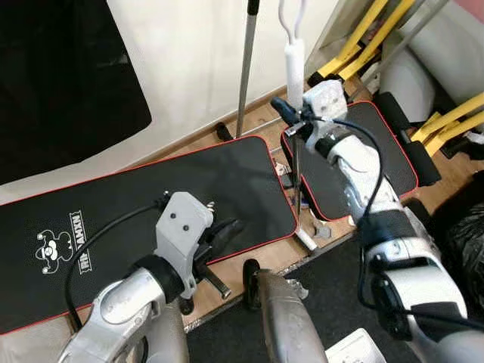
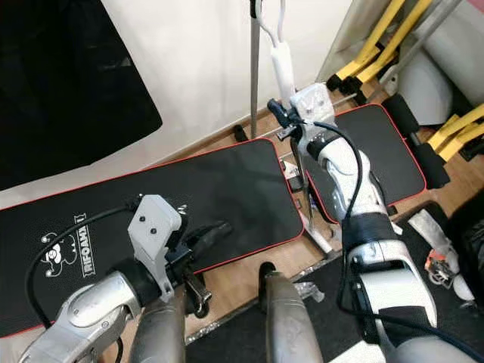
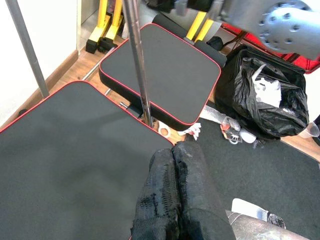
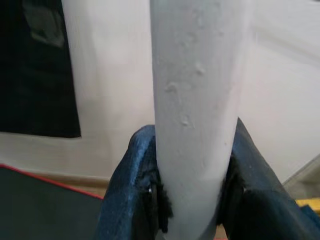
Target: Sweep floor
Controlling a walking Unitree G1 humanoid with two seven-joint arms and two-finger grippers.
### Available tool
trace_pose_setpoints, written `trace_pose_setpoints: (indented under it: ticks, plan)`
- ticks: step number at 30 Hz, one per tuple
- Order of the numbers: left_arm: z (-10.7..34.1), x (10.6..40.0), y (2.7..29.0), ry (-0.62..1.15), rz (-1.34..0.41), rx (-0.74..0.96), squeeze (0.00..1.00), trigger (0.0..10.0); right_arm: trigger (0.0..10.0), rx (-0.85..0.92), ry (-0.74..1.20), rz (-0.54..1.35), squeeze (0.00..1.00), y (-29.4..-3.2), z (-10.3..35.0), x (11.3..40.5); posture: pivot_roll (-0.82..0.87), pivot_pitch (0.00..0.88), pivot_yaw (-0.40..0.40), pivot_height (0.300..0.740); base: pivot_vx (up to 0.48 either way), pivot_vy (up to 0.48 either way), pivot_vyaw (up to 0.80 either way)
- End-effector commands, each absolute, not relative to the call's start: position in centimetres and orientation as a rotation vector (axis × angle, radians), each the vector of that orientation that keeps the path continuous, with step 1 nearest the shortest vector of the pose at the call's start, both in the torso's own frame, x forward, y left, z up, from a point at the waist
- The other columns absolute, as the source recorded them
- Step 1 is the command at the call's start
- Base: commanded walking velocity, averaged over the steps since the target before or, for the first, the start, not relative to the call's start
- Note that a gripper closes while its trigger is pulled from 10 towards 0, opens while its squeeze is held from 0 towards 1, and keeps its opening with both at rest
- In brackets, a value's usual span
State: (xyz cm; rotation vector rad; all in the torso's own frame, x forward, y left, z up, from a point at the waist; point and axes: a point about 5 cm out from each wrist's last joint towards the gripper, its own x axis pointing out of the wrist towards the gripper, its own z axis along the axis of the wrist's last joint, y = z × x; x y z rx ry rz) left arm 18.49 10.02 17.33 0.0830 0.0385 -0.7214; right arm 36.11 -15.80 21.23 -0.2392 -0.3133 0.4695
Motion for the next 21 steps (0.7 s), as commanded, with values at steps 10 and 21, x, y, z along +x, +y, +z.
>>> trace_pose_setpoints:
  ticks: [10, 21]
  plan:
    - [16.3, 19.4, 9.7, 0.068, -0.74, 0.065, 0.0, 10.0, 0.0, -0.191, -0.311, 0.494, 0.0, -18.1, 22.2, 32.9, -0.11, 0.328, -0.14, 0.74, 0.0, 0.0, 0.0]
    - [16.1, 20.5, 9.5, 0.052, -0.743, 0.075, 0.0, 10.0, 0.0, -0.211, -0.234, 0.479, 0.0, -18.5, 22.8, 31.2, -0.13, 0.29, -0.139, 0.74, 0.0, 0.0, 0.0]
